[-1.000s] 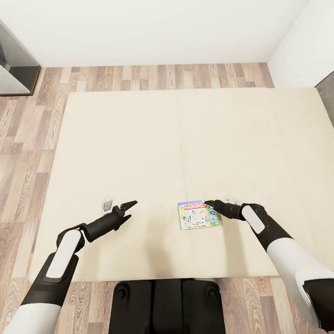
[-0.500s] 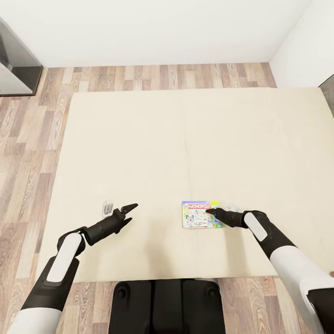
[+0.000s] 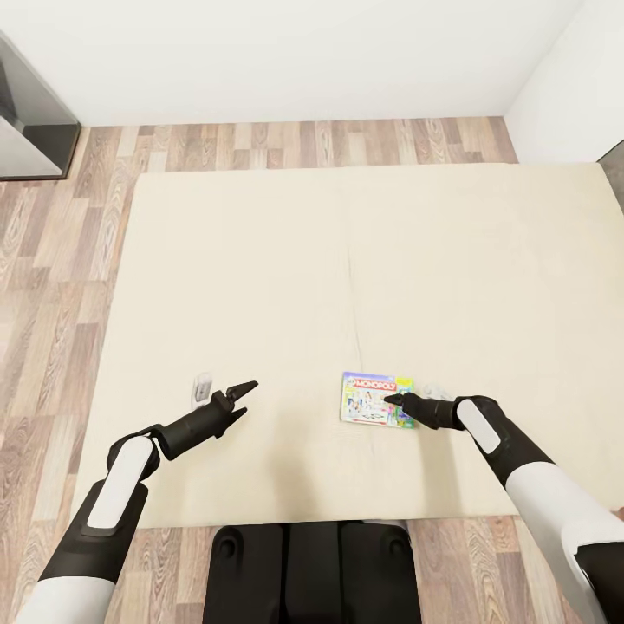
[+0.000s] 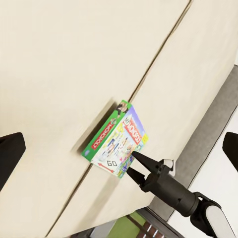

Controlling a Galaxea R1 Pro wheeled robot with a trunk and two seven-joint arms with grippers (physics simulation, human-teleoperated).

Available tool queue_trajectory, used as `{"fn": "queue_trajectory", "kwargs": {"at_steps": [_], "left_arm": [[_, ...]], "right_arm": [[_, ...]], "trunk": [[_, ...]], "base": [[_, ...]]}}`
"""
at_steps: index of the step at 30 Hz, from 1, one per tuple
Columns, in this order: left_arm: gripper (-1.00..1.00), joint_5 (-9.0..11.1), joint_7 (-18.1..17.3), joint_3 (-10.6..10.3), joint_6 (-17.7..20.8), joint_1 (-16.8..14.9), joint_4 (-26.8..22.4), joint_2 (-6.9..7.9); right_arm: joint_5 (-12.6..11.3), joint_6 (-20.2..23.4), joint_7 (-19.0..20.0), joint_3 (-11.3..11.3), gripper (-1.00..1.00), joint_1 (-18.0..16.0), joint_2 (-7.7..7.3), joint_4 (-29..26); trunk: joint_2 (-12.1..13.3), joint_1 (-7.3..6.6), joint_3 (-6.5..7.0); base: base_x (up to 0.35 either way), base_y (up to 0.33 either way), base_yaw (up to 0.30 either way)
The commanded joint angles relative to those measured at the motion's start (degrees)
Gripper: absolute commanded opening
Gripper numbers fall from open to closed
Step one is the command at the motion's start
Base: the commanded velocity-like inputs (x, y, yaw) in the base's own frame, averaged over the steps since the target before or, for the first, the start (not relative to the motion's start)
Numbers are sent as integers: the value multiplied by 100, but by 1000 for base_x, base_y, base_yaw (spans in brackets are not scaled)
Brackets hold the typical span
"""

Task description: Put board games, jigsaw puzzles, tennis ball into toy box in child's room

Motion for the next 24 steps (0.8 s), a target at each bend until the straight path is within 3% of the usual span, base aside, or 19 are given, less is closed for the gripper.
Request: {"fn": "queue_trajectory", "kwargs": {"at_steps": [1,24], "left_arm": [[100,-27,-32,9,29,-2,0,-2],[100,-27,-32,10,27,0,0,-2]], "right_arm": [[20,9,25,20,100,-3,-6,-2],[22,18,25,19,100,3,-9,-4]], "trunk": [[-9,3,-6],[-9,3,-6]], "base": [[0,8,0],[0,2,0]]}}
